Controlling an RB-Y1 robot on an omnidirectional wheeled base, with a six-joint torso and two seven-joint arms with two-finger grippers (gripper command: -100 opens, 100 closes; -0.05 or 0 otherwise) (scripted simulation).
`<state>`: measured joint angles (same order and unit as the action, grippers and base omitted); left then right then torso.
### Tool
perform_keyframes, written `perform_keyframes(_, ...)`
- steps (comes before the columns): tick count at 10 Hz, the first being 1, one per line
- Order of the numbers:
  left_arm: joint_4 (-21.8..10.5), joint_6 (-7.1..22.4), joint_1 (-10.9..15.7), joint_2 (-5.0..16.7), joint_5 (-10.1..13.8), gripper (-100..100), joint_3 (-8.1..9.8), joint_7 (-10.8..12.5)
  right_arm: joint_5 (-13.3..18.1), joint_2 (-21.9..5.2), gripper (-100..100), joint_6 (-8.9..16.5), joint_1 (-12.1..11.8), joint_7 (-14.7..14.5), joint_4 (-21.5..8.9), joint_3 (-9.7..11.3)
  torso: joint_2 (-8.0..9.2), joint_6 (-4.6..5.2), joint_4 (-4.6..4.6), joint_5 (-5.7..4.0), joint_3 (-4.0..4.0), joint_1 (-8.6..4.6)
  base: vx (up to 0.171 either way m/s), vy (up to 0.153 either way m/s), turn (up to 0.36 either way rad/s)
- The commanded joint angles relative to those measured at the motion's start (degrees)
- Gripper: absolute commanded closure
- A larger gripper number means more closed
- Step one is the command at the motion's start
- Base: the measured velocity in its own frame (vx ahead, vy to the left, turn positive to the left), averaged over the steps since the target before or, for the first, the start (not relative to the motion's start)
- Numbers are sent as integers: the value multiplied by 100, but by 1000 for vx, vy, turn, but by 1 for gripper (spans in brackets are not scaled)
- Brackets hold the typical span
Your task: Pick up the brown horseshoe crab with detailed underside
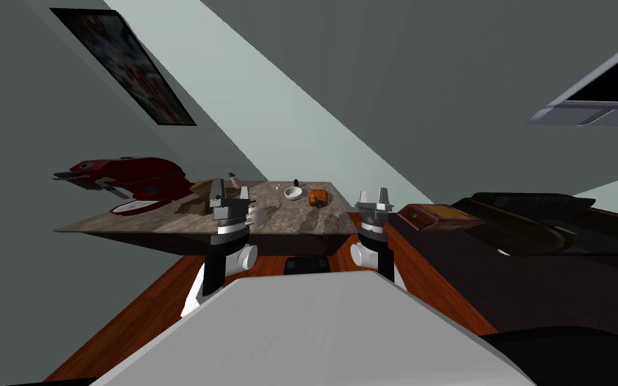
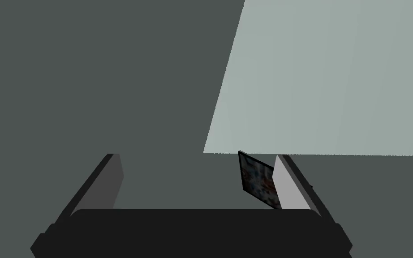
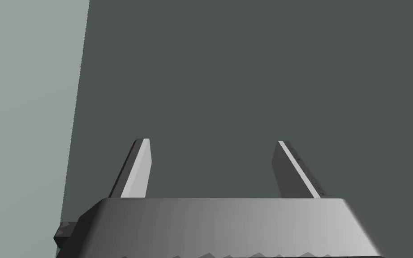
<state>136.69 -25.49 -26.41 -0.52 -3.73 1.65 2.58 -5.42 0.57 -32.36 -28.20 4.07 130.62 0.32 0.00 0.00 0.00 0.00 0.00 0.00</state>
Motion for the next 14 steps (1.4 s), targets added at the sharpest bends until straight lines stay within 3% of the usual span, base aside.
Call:
perform_keyframes(1, 0, 0, 0, 0, 0, 0, 0, 0, 70, -173, -100, -3, 36, -4, -25, -3, 0, 0, 0, 0, 0, 0, -24, 9, -8)
perform_keyframes(5, 0, 0, 0, 0, 0, 0, 0, 0, 481, -695, -100, -16, 239, -31, -167, -11, 14, 0, 3, 2, 8, 7, -41, 19, -5)
perform_keyframes(9, 0, 0, 0, 0, 0, 0, 0, 0, 1154, -1160, -100, -20, 574, -102, -416, -12, 9, -1, 2, 3, 5, 11, -26, 31, 5)
perform_keyframes(10, 0, 0, 0, 0, 0, 0, 0, 0, 1190, -1160, -100, -20, 574, -102, -416, -12, 7, -1, 2, 3, 4, 13, -7, 28, 2)
perform_keyframes(14, 0, 0, 0, 0, 0, 0, 0, 0, 1868, -1467, -100, 3, 895, -207, -667, 0, 1, 0, 0, 2, 1, 8, -6, 22, 10)
